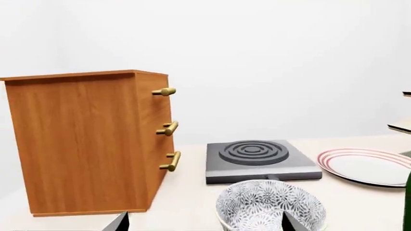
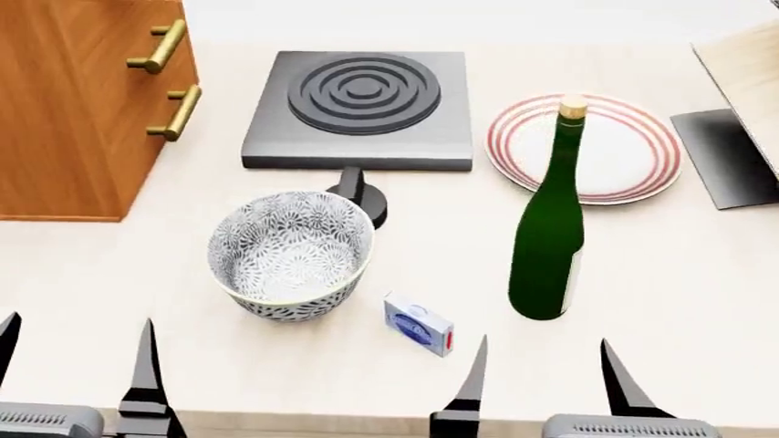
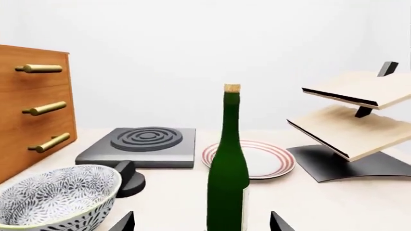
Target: Put the bowl on the top of the cabinet.
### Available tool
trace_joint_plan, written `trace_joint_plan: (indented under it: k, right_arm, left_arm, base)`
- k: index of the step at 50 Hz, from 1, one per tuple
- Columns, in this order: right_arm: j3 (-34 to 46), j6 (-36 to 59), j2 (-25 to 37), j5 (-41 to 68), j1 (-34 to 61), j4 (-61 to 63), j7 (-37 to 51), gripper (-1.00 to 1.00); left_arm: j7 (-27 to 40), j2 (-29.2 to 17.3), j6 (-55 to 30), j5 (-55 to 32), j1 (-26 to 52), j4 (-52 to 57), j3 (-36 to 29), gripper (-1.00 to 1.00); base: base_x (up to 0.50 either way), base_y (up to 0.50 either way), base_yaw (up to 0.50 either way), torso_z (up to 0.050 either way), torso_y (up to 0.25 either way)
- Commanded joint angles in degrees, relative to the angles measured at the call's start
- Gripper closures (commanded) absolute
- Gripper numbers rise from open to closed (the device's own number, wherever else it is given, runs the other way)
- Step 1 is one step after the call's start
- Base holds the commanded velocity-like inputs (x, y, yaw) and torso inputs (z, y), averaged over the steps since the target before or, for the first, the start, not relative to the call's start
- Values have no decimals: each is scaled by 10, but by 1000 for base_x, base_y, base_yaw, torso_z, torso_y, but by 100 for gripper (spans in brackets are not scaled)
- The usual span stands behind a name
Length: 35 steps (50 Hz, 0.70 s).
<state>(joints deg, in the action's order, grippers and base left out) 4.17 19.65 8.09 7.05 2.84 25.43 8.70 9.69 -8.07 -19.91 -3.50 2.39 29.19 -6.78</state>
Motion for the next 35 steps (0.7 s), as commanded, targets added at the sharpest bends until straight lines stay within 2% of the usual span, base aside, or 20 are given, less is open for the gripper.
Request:
trace_joint_plan:
  k: [1, 14, 20, 30, 35]
  right_arm:
    - [2, -5, 2, 0, 1, 0, 13, -100]
    - [10, -2, 8, 5, -1, 5, 19, -100]
    - [12, -9, 9, 10, -3, 3, 20, -100]
    - [20, -5, 14, 10, -2, 5, 24, -100]
    - [25, -5, 16, 5, 1, 2, 27, -100]
  left_arm:
    - [6, -6, 3, -7, -2, 2, 0, -100]
    - [12, -12, 4, -13, -4, 5, -3, -100]
    - [16, -15, 3, -15, -5, 9, -5, -100]
    - [21, -19, 2, -16, -4, 7, -8, -100]
    - [22, -20, 3, -20, -3, 6, -8, -100]
  base:
    - [0, 352, 0, 0, 0]
    - [0, 71, 0, 0, 0]
    - [0, 500, 0, 0, 0]
    - [0, 21, 0, 0, 0]
    - [0, 487, 0, 0, 0]
